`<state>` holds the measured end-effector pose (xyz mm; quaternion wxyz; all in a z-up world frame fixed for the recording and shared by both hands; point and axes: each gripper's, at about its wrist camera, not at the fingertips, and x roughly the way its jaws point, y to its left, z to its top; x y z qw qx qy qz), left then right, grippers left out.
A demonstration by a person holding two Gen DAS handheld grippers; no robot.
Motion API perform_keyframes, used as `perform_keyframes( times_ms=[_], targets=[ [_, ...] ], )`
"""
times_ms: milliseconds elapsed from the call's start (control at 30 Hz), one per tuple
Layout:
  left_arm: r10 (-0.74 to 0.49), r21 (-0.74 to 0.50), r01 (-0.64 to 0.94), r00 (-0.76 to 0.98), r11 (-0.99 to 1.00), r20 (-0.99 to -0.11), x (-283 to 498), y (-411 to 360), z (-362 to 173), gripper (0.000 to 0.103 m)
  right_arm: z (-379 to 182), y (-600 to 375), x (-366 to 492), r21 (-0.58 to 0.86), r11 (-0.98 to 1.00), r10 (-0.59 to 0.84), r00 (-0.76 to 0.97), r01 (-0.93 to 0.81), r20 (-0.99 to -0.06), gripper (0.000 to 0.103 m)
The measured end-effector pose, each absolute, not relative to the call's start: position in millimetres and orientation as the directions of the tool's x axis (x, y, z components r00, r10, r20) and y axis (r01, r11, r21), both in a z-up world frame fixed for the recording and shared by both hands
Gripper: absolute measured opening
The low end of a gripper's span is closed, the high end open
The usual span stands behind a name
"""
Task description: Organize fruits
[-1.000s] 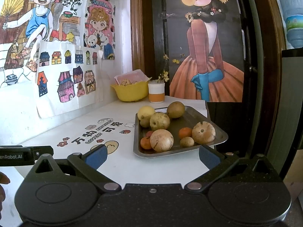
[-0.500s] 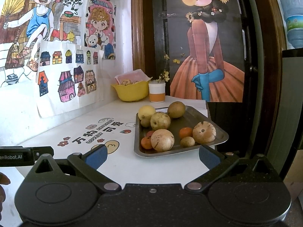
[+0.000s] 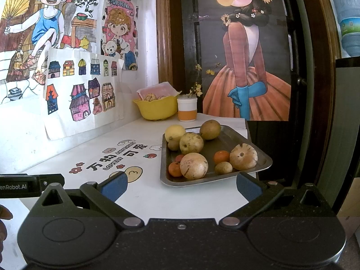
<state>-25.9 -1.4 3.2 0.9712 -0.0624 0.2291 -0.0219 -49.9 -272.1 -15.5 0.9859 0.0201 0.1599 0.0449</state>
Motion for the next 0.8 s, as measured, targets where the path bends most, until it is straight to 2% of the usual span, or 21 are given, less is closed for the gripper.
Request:
perform_keyframes(
  times_ms=[133,267,400,800],
  targets=[
    [-0.054,-0.119,-0.001,0.889,0.993,-0.456,-26,-3,4,0.102,-16,-271,-50,0.054,0.995,0.097,0.944,-0.084,-0.314,0.102],
    [-0.013,-0.055,-0.012,0.895,0.998,-0.445,-28,-10,6,0.102,-17,-271,-50,0.055,0.995,0.097,0.944,-0.084,-0.315,0.102],
    [-0.041,-0.074,0.010,0.896,0.997,-0.442,-29,-11,7,0.102,-16,-271,-50,0.054,0.995,0.098,0.944,-0.085,-0.316,0.102],
    [-0.026,-0.049,0.004,0.895,0.999,-0.445,-29,-12,6,0.102,-17,-269,-51,0.050,0.994,0.110,0.941,-0.099,-0.319,0.102]
  ],
)
